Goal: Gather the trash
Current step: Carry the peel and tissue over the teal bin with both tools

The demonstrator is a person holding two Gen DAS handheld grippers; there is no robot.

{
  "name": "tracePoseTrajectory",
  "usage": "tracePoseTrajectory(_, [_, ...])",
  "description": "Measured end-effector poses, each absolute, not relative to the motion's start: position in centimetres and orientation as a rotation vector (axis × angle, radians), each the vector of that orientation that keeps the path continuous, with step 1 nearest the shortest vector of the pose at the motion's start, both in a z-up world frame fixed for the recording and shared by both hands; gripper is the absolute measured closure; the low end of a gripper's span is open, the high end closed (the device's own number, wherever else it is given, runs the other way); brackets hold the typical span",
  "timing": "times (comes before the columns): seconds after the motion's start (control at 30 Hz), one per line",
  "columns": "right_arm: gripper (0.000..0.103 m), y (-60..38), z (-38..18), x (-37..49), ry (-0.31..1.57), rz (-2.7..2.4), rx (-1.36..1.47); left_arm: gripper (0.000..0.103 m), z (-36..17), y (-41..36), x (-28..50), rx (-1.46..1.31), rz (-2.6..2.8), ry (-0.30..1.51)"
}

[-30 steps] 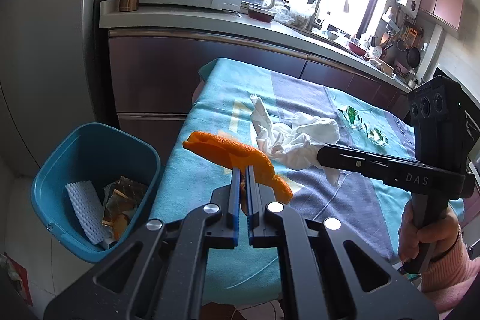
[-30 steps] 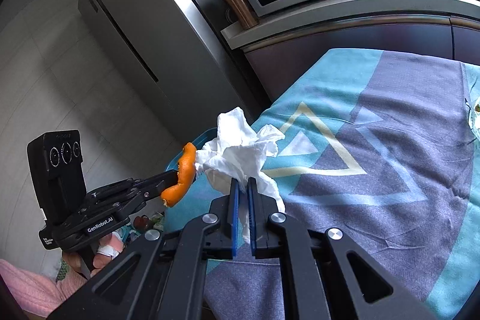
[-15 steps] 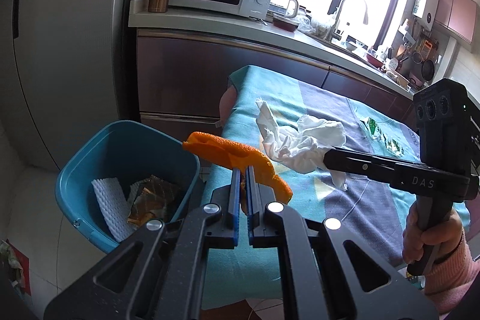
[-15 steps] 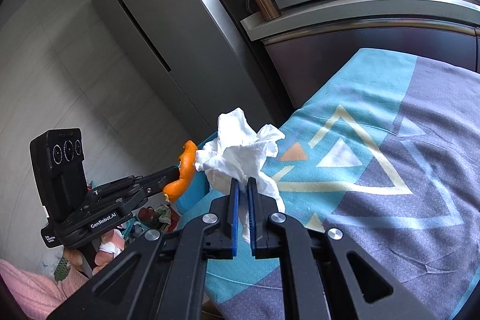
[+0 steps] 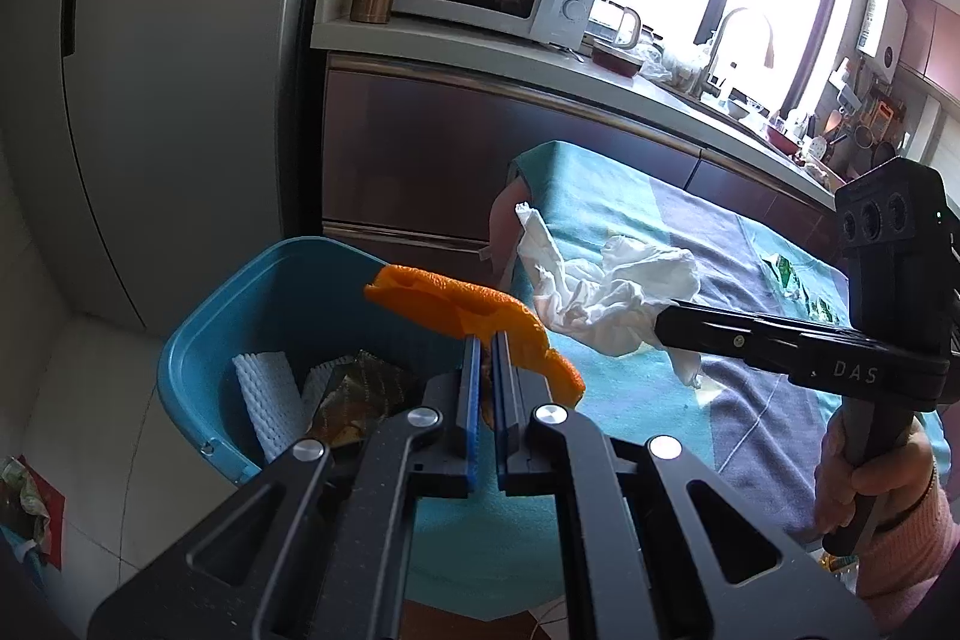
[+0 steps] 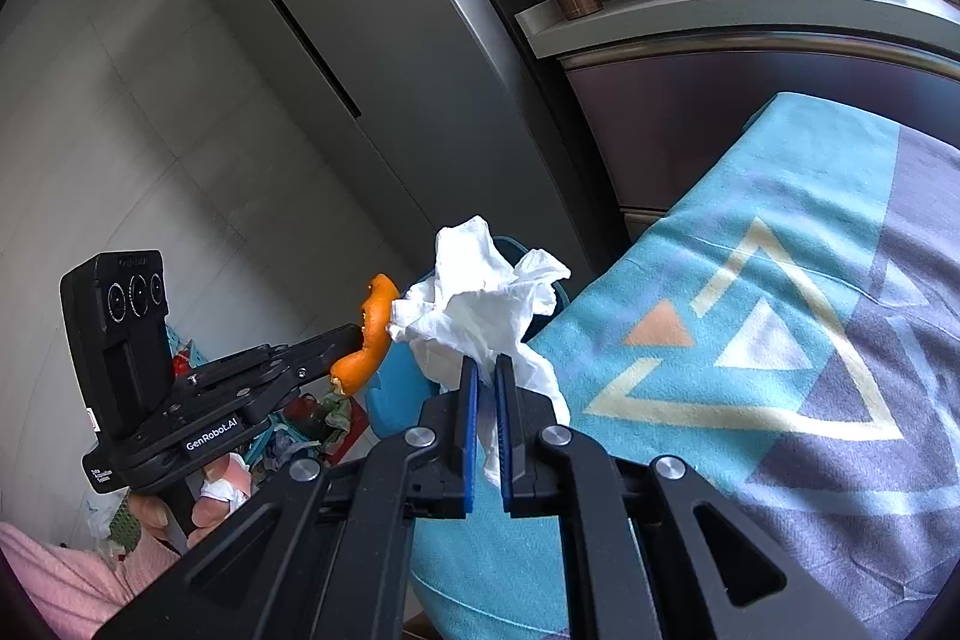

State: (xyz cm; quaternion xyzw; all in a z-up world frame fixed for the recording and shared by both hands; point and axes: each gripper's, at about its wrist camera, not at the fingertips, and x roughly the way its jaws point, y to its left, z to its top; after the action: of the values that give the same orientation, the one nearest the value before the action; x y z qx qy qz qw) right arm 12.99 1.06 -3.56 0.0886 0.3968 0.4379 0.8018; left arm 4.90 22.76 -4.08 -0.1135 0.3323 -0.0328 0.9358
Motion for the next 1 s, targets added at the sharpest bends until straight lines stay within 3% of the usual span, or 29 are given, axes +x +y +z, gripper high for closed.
tracePoseTrajectory(1.0, [0.098, 7.5, -4.8, 15.0, 0.916, 0.966, 0.085, 0.099, -7.0, 26.9, 6.4, -0.265, 0.028, 0.733])
